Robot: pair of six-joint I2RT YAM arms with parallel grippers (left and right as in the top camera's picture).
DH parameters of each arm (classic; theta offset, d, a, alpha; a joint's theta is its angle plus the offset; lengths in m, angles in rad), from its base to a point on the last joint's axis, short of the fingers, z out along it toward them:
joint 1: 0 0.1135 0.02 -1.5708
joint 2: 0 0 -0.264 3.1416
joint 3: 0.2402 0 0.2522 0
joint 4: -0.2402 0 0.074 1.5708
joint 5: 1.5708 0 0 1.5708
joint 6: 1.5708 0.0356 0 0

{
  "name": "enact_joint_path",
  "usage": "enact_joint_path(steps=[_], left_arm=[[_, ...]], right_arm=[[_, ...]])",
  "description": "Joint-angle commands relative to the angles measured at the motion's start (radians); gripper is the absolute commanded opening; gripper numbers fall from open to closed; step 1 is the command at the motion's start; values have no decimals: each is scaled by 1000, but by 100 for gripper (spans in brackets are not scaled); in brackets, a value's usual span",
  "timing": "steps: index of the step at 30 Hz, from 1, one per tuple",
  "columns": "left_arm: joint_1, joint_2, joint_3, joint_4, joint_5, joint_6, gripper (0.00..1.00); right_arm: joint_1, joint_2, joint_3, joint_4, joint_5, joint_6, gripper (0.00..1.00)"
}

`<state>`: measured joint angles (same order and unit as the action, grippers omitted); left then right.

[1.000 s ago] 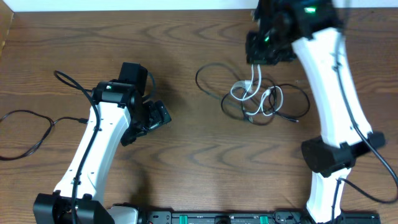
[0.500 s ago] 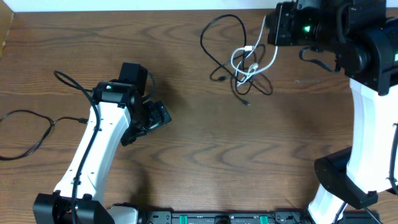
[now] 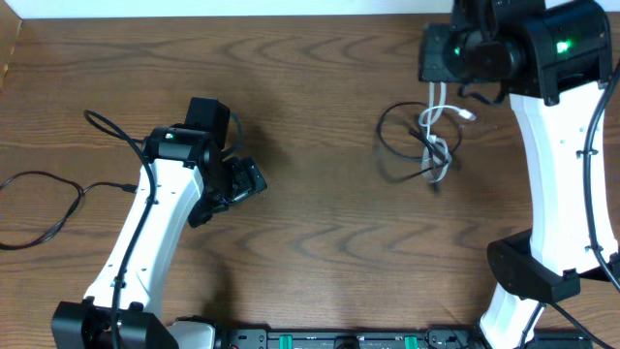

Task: Untangle cables
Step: 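Lift the white cable with the right gripper up and away toward the top right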

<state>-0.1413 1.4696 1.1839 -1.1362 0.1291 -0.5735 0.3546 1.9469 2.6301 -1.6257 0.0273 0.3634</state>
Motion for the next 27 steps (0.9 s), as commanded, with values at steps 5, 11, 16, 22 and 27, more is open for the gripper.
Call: enact_joint_path(steps=[5, 11, 16, 22, 27], left_arm=[[-2, -5, -2, 4, 2, -8, 100], [-2, -5, -2, 28, 2, -8, 100], [-2, -5, -2, 31, 2, -8, 100], [-2, -5, -2, 32, 2, -8, 100], [-2, -5, -2, 29, 2, -8, 100]], right_arm=[[-29, -77, 216, 107, -139, 11, 1], [-23, -119, 243, 139, -60, 22, 1], [-6, -42, 180, -44, 335, 126, 1], [-10, -23, 183, 28, -135, -43, 1], [-67, -96, 214, 274, -467, 34, 1]])
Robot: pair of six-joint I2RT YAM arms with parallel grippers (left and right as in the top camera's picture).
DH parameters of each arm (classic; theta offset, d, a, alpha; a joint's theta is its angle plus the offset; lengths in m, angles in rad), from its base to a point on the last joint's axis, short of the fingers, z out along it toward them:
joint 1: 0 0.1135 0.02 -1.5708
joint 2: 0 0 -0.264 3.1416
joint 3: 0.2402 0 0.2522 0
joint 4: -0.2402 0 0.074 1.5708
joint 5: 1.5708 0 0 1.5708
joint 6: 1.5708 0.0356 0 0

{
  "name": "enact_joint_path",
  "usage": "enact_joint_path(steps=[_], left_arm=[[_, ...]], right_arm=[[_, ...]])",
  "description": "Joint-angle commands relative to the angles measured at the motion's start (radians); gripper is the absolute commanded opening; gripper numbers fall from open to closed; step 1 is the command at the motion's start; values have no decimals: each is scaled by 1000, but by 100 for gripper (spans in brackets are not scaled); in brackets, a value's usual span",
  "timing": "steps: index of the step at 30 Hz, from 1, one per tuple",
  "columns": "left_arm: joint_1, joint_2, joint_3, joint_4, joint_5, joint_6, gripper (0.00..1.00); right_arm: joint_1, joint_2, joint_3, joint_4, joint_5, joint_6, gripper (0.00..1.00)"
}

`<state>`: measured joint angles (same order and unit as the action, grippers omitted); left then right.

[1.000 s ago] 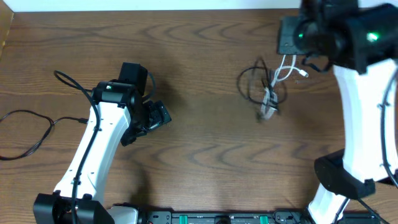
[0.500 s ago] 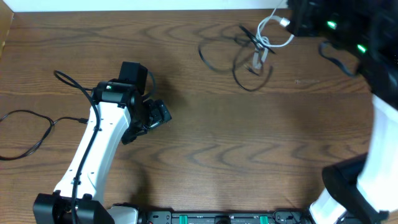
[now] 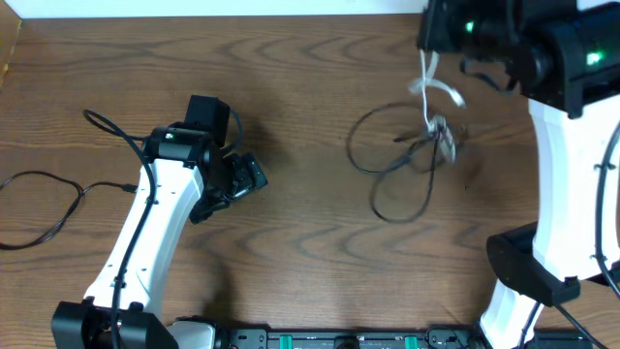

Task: Untangle cables
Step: 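Lift the white cable with the right gripper up and away toward the top right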

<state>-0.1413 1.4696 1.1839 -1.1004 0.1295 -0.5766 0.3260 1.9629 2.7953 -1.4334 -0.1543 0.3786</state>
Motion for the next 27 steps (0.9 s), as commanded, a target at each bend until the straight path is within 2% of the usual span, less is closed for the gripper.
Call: enact_joint_path(steps=[1, 4, 8, 10, 13, 18, 23, 27], left_arm=[[-2, -5, -2, -7, 2, -5, 100], [-2, -5, -2, 0, 2, -5, 100], [-2, -5, -2, 22, 73, -5, 100], [-2, -5, -2, 36, 126, -4, 100], [-2, -5, -2, 74, 243, 0, 100], [-2, -5, -2, 187, 487, 46, 100], [-2, -5, -2, 234, 514, -6, 99], [-2, -5, -2, 245, 514, -5, 99]], right_arm=[[-48, -130, 48, 120, -302, 40, 1], [-41, -151, 48, 106, -192, 45, 1], [11, -120, 25, -108, 151, 67, 1], [33, -93, 7, -190, 219, 89, 1], [42, -62, 2, -200, 47, 92, 1], [41, -70, 3, -24, -311, 128, 1], [42, -87, 4, 120, -488, 218, 1], [35, -103, 4, 204, -496, 257, 1]])
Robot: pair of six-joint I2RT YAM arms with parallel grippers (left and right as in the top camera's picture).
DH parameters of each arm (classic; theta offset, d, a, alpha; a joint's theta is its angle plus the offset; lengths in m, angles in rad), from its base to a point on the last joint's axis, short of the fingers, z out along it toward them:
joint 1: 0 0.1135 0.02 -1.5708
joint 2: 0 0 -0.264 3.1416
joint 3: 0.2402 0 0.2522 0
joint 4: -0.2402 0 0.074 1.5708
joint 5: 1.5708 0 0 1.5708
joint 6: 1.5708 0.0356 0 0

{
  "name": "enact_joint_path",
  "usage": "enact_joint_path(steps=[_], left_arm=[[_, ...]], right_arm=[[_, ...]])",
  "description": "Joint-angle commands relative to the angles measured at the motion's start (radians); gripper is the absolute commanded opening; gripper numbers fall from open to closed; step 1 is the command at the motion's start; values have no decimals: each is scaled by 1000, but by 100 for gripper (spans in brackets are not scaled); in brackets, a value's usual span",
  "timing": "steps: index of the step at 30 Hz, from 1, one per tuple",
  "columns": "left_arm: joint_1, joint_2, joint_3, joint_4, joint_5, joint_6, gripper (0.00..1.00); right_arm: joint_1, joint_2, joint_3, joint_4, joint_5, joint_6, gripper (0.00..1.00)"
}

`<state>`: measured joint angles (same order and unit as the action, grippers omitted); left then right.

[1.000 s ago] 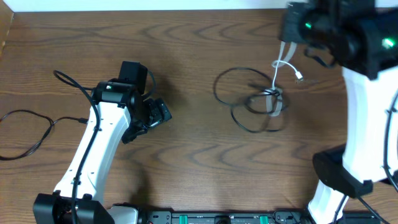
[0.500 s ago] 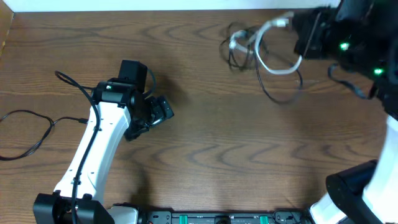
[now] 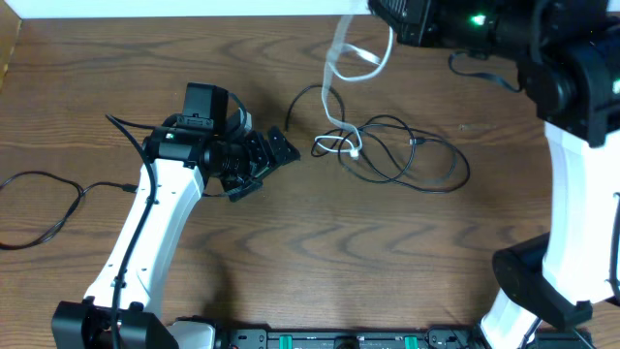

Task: Untangle cables
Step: 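Lift the white cable with the right gripper up and away toward the top right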

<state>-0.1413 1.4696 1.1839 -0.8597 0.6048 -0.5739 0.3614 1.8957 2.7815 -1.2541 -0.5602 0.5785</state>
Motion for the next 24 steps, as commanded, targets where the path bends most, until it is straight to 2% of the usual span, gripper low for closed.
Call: enact_joint_path(steps=[1, 5, 8, 11, 13, 15, 20, 24], left_arm=[[-2, -5, -2, 6, 39, -8, 99], [-2, -5, -2, 1, 30, -7, 99], [-2, -5, -2, -6, -32, -4, 94], [-2, -5, -2, -24, -85, -4, 94], [-2, -5, -2, -30, -113, -4, 94], [-2, -4, -2, -29, -127, -5, 94], [-2, -3, -2, -42, -127, -4, 94], [-2, -3, -2, -43, -128, -4, 94]], right_arm=[[-6, -41, 18, 36, -74, 58, 1], [-18, -58, 18, -60, 154, 29, 1], [14, -49, 16, -250, 590, -43, 1], [40, -23, 16, -400, 834, -56, 1], [47, -4, 14, -445, 832, -107, 1], [46, 1, 3, -444, 674, -206, 1], [46, -21, 6, -408, 517, -209, 1], [44, -66, 6, -307, 343, -169, 1]])
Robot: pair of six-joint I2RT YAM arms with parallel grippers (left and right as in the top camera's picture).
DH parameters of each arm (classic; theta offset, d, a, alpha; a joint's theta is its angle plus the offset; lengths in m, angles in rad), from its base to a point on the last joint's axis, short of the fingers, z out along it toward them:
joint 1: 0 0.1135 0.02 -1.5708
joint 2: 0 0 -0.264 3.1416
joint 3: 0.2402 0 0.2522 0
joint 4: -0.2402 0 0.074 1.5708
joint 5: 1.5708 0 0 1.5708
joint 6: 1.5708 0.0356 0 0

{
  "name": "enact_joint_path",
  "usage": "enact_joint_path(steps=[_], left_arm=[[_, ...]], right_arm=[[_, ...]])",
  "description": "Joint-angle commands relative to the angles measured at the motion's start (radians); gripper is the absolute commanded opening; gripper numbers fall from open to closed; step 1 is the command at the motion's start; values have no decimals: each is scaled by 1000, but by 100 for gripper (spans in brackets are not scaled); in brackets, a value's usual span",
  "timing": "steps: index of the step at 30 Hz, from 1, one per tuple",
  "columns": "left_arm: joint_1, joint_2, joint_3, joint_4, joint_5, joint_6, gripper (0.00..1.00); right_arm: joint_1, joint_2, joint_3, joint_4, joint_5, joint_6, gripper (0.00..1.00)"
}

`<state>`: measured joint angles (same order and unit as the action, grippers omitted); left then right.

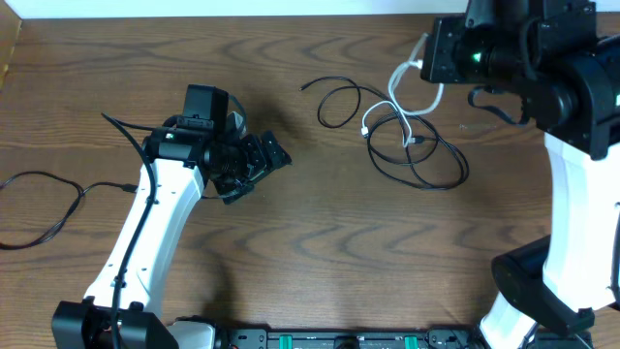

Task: Untangle cables

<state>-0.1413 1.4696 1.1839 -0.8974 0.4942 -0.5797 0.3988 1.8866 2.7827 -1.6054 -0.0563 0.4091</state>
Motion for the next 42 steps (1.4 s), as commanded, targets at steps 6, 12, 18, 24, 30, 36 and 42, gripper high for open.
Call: enact_joint_path(steps=[6, 12, 18, 24, 30, 36, 42], left_arm=[[-2, -3, -2, -6, -17, 2, 94], [-2, -3, -2, -10, -17, 2, 94], [-2, 0, -2, -10, -18, 2, 94], [-2, 1, -2, -10, -18, 2, 94], [-2, 1, -2, -10, -18, 2, 94], [-2, 1, -2, -10, -18, 2, 94], [-2, 1, -2, -20, -18, 2, 94]], right_arm=[[7, -182, 5, 278, -205, 58, 1], [7, -315, 5, 524, -154, 57, 1], [7, -399, 5, 540, 76, 57, 1], [7, -412, 5, 562, 131, 59, 1], [7, -373, 5, 585, 11, 126, 1], [9, -265, 4, 370, 24, 124, 1], [9, -126, 4, 0, 167, 124, 1]])
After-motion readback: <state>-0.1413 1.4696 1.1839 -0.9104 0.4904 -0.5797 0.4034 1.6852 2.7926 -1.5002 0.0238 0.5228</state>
